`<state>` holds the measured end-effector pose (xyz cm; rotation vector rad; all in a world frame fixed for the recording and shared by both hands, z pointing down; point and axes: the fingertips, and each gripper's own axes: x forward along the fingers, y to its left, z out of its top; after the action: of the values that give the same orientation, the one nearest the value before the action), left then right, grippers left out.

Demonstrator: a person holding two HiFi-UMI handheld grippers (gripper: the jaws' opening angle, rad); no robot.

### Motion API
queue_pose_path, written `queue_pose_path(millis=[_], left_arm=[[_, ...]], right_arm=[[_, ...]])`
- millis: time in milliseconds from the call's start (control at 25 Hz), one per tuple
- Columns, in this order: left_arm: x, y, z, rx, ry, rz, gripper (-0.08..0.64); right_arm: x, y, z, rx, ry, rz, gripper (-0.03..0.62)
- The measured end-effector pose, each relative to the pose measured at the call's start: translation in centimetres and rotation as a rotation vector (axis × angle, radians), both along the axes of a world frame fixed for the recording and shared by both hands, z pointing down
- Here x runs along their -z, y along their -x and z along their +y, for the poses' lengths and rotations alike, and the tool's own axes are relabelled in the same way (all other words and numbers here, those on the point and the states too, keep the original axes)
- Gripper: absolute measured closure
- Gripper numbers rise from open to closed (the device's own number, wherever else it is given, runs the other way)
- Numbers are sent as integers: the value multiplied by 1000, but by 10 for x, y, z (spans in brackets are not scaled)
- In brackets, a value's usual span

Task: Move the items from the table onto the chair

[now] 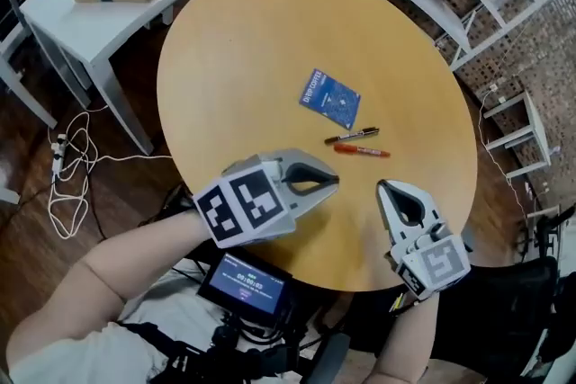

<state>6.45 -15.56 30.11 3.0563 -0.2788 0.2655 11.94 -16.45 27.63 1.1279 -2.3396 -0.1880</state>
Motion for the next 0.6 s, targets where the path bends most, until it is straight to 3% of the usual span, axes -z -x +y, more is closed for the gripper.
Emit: queue_pose_path(millis=[120, 200, 320, 480, 600], left_arm=[[0, 1, -1, -2, -3, -2, 558], [0, 0, 0, -11, -1, -2, 558], [-1, -1, 3, -27, 0, -3, 558], [-2, -2, 5, -39, 3, -3, 558], [-2, -1, 6, -42, 4, -3, 558]], right_arm=[[-2, -16, -11, 37, 14, 354, 581], [-1, -22, -22, 76, 2, 487, 580], [11, -22, -39, 126, -5, 504, 580], [19, -23, -64, 228, 55, 544, 580], [37, -21, -89, 286, 108, 467, 580]])
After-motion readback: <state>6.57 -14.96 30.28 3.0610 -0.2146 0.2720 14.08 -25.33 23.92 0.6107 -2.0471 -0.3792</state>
